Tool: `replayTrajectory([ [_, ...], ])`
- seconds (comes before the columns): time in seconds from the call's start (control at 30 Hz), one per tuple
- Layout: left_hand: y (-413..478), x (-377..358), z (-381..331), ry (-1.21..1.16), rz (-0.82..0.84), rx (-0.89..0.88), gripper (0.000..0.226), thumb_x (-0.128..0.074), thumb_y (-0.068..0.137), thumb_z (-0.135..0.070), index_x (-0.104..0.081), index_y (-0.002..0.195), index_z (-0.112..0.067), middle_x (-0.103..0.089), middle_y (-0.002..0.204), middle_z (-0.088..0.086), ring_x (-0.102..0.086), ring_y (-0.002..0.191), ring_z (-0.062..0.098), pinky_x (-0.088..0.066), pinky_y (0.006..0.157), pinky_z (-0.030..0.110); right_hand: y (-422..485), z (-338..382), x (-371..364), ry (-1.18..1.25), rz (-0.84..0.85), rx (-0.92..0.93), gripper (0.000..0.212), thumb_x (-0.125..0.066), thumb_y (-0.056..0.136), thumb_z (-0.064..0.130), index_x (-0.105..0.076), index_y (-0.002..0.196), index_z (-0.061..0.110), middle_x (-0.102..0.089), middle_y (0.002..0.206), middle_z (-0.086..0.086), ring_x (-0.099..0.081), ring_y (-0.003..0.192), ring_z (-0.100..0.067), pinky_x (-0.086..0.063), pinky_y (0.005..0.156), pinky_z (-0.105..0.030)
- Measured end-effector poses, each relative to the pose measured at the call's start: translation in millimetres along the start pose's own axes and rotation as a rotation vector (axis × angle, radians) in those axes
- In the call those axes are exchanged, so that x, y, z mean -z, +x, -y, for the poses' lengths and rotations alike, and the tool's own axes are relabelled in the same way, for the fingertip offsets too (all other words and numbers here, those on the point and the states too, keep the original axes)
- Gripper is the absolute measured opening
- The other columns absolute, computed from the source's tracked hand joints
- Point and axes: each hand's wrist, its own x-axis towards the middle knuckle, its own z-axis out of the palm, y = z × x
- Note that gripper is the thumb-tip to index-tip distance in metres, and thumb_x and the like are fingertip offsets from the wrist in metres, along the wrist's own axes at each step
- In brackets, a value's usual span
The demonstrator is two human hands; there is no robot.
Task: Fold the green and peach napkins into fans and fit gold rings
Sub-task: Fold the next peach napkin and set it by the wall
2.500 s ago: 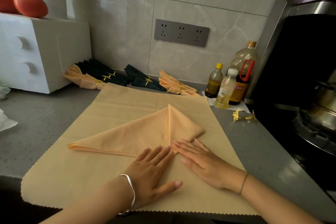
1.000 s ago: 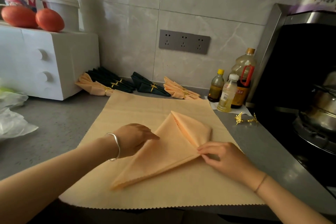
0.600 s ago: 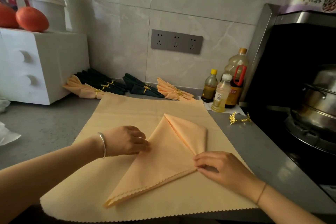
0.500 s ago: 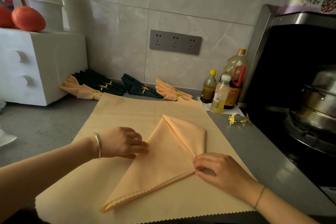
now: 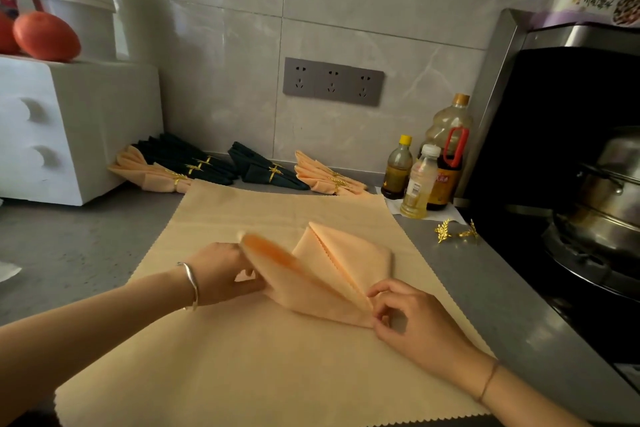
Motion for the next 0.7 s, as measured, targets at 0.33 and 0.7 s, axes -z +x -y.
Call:
replayTrajectory([
  [0.33,31,-8,-7,-0.413,0.188,0.451,0.023,-0.06,0.09,-0.035,-0.067,0.072,-0.023,-0.06,0.071,-0.008,-0.051,0.066,0.007,-0.042,0.065,0.02,22,-7,1,0.092,0.011,-0.1,0.023,-0.06,0.073,0.008,-0.048,0.082,0.025,-0.049,0.094,0.01,-0.056,0.071,-0.014,-0.051,0.07,-0.034],
  [0.7,65,-25,-40,-0.358,0.047,0.654,0.018,-0.056,0.091,-0.032,-0.064,0.082,-0.019,-0.048,0.067,-0.007,-0.045,0.068,0.013,-0.029,0.049,0.017,102,-74,-6,0.183,-0.005,-0.48,0.023,-0.057,0.091,0.017,-0.055,0.113,0.019,-0.059,0.104,-0.002,-0.055,0.099,-0.017,-0.043,0.088,-0.029],
])
